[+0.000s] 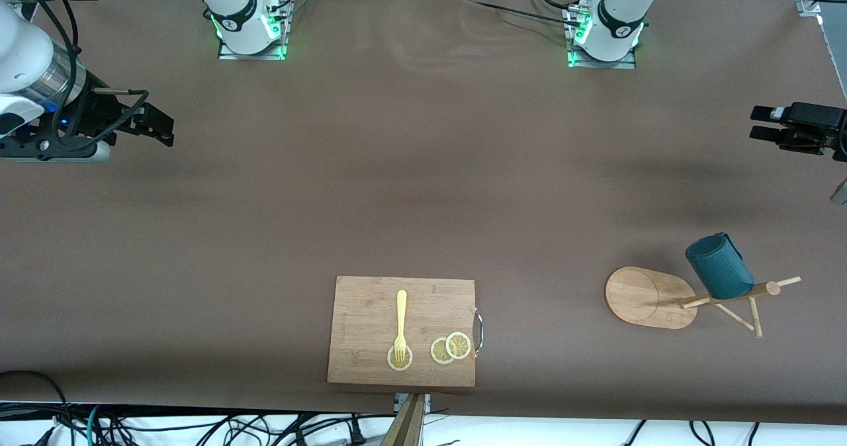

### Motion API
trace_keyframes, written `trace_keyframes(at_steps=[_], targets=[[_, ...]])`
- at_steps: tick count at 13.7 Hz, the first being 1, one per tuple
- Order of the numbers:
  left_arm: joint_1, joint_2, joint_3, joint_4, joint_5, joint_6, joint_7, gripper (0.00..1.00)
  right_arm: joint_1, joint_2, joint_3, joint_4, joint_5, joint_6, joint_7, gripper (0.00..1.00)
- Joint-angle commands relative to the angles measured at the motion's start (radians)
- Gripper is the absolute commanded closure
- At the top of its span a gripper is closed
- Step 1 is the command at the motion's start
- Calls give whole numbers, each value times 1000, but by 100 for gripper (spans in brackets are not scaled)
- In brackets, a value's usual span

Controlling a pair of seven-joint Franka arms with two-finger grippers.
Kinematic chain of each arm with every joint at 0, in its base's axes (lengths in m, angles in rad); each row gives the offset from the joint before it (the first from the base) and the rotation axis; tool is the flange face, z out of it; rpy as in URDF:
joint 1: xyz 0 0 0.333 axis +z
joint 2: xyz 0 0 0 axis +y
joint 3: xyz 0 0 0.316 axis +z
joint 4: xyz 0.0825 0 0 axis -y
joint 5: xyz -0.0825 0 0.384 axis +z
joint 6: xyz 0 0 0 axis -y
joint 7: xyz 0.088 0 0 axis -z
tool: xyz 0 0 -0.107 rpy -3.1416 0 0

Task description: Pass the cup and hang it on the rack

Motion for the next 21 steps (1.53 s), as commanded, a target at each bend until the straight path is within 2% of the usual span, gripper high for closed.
trace_keyframes(at_steps=[1,5,7,10,13,16,19,21], targets=[[-72,0,0,80,119,99,-5,0,1,2,1,18,-4,-18,6,0],[-202,-44,-11,81,335,276,-4,0,1,2,1,17,-2,-20,5,0],[-238,-75,-44,73,447,397,-1,0,1,2,1,17,-2,-20,5,0],[-262,-109,-83,67,500,504,-5,0,1,2,1,18,-2,-21,5,0],[-273,-166,-87,41,538,518,-10,0,1,2,1,17,-2,-20,3,0],[-285,-253,-170,-40,659,506,-39,0,1,4,1,18,-2,-20,3,0],[-287,-265,-204,-46,679,454,-234,0,1,2,1,18,-2,-20,3,0],[-290,-258,-254,-43,687,433,-402,0,1,2,1,18,-2,-18,3,0]])
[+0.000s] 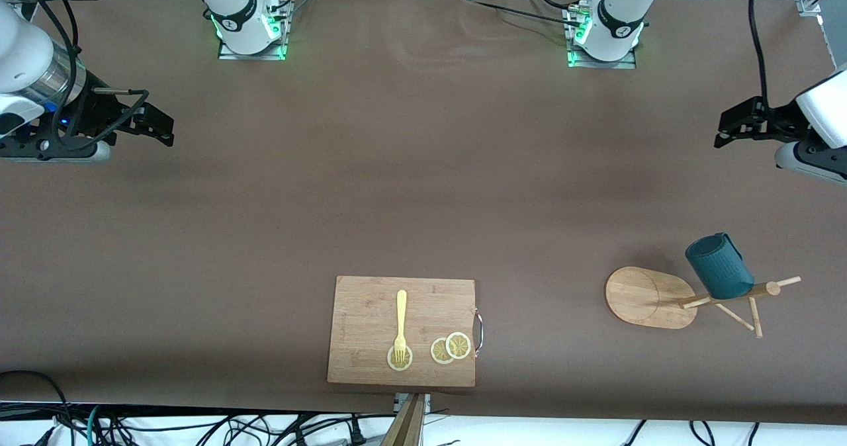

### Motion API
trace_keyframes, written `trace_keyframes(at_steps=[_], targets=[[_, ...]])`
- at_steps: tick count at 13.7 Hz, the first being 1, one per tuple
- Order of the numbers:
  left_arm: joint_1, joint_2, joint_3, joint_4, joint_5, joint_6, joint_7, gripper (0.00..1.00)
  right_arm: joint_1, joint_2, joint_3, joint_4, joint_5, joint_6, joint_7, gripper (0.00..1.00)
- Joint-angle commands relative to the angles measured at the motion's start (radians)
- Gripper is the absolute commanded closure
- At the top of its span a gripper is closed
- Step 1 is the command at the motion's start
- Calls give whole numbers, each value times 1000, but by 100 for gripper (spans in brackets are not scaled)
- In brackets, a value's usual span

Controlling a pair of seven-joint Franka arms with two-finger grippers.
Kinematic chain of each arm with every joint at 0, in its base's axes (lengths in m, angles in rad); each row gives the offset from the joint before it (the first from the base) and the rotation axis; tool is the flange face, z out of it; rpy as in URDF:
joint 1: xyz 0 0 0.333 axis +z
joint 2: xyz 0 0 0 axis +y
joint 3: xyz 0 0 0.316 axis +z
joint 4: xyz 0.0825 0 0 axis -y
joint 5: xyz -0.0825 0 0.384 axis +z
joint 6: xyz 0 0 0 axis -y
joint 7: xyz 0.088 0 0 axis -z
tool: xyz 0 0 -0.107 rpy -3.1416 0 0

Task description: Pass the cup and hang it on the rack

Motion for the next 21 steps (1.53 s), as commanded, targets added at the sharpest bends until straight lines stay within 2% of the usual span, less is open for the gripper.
trace_keyframes(at_steps=[1,3,7,9,11,15,18,21], targets=[[-4,-23,-47,-37,29,-24,-207,0,1,2,1,18,-2,-17,5,0],[-1,-42,-45,-46,22,-54,-221,0,1,2,1,18,-2,-19,3,0],[19,-169,-44,-241,7,59,-219,0,1,2,1,18,-2,-17,3,0],[41,-195,-56,-287,10,91,-189,0,1,2,1,18,-2,-19,3,0],[85,-197,-110,-289,25,99,-130,0,1,2,1,17,-2,-19,3,0],[93,-206,-110,-312,22,98,-135,0,1,2,1,18,-2,-17,3,0],[92,-165,-104,-268,25,84,-132,0,0,4,0,18,-2,-17,3,0],[92,-162,-102,-264,27,84,-132,0,0,4,0,18,-2,-17,5,0]])
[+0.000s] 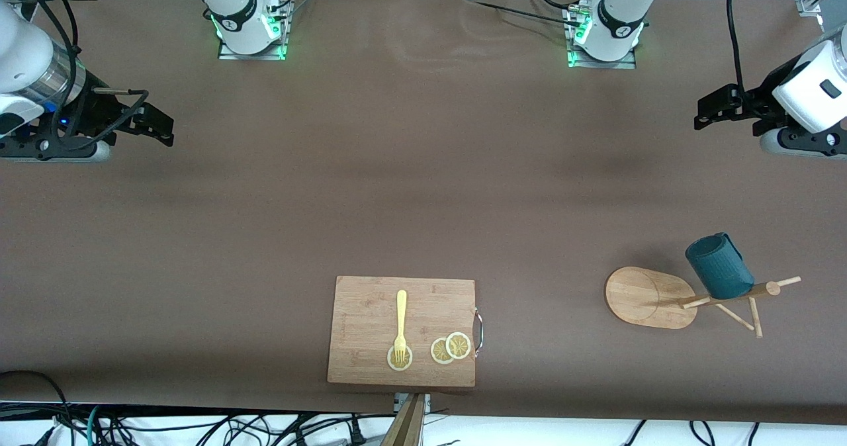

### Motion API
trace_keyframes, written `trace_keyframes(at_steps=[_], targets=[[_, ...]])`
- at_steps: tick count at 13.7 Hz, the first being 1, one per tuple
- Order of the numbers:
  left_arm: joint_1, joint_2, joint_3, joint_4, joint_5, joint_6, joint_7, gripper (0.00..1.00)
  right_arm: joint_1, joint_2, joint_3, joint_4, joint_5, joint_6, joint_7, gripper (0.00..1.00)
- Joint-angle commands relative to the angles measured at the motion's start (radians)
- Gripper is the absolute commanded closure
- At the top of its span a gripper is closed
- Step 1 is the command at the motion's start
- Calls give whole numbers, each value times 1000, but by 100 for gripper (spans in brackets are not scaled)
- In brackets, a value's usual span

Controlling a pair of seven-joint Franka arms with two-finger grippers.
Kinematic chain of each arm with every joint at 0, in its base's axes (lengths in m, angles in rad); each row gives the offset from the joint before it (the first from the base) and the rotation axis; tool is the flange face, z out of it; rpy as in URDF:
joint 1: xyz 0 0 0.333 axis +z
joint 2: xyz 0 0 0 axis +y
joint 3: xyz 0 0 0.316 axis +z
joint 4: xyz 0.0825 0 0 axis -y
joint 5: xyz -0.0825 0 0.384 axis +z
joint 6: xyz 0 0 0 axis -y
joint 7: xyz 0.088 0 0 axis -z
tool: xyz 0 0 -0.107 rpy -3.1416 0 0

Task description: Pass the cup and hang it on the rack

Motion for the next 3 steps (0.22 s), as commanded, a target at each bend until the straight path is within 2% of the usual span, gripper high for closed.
trace_keyframes(at_steps=[1,3], targets=[[5,4,-8,12,27,5,26,0,0,4,0,18,-2,-15,5,0],[2,4,-8,13,42,4,26,0,0,4,0,18,-2,-17,5,0]])
